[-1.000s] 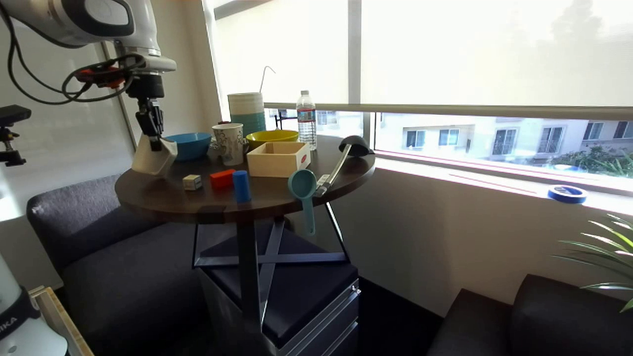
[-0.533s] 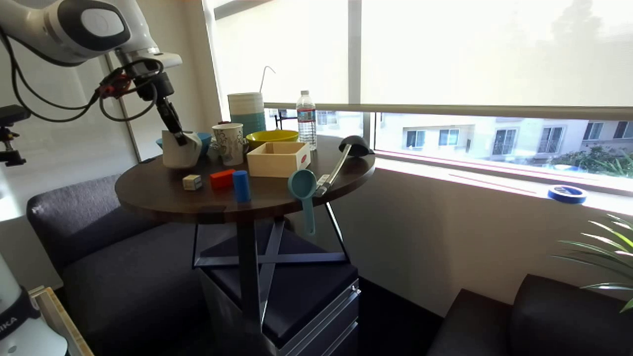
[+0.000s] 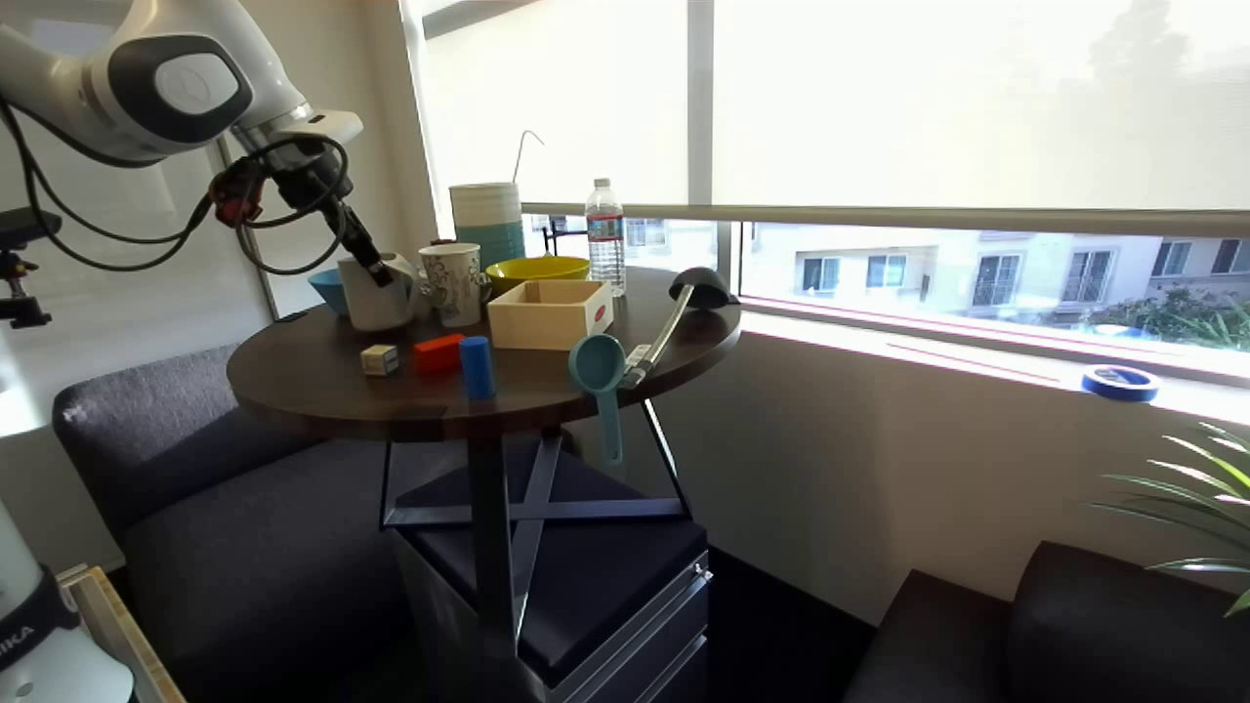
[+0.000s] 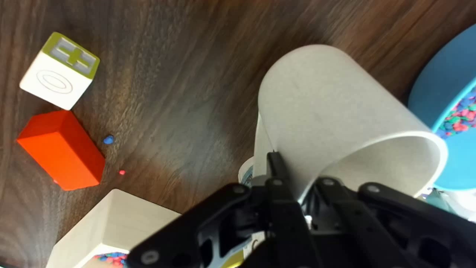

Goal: Put the mug cup upright

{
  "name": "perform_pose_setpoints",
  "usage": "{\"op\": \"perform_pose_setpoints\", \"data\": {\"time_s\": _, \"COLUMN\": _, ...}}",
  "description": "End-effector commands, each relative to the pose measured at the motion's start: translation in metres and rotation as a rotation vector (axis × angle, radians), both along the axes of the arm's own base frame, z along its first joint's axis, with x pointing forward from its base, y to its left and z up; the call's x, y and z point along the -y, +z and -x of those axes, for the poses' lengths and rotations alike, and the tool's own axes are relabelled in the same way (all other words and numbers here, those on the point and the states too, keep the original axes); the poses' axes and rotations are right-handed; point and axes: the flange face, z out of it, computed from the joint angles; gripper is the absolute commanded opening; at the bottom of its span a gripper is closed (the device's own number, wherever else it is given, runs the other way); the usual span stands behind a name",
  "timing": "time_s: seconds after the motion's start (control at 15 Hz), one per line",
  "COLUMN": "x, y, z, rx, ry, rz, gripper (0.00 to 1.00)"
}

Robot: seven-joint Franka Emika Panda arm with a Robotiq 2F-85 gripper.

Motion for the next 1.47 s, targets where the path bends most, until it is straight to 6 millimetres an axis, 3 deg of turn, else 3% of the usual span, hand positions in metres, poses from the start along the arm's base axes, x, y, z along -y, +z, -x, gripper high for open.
{"op": "perform_pose_setpoints", "data": {"time_s": 0.0, "x": 0.003, "y": 0.003, "z": 0.011, "rx": -0.002, "ry": 0.026, "rz": -0.003, "gripper": 0.03}}
{"op": "perform_pose_setpoints", "data": {"time_s": 0.33, "x": 0.006, "y": -0.006, "z": 0.016, "rx": -0.074, "ry": 0.030, "rz": 0.015, "gripper": 0.03}}
{"op": "perform_pose_setpoints", "data": {"time_s": 0.4, "x": 0.006, "y": -0.005, "z": 0.017, "rx": -0.073, "ry": 0.029, "rz": 0.012, "gripper": 0.37}}
{"op": "perform_pose_setpoints", "data": {"time_s": 0.53, "x": 0.004, "y": 0.002, "z": 0.019, "rx": -0.053, "ry": 0.040, "rz": 0.015, "gripper": 0.44}}
{"op": "perform_pose_setpoints", "data": {"time_s": 1.07, "x": -0.014, "y": 0.065, "z": 0.048, "rx": 0.031, "ry": 0.281, "rz": 0.011, "gripper": 0.98}}
{"op": "perform_pose_setpoints", "data": {"time_s": 1.4, "x": -0.020, "y": 0.088, "z": 0.069, "rx": -0.061, "ry": 0.399, "rz": 0.035, "gripper": 1.00}}
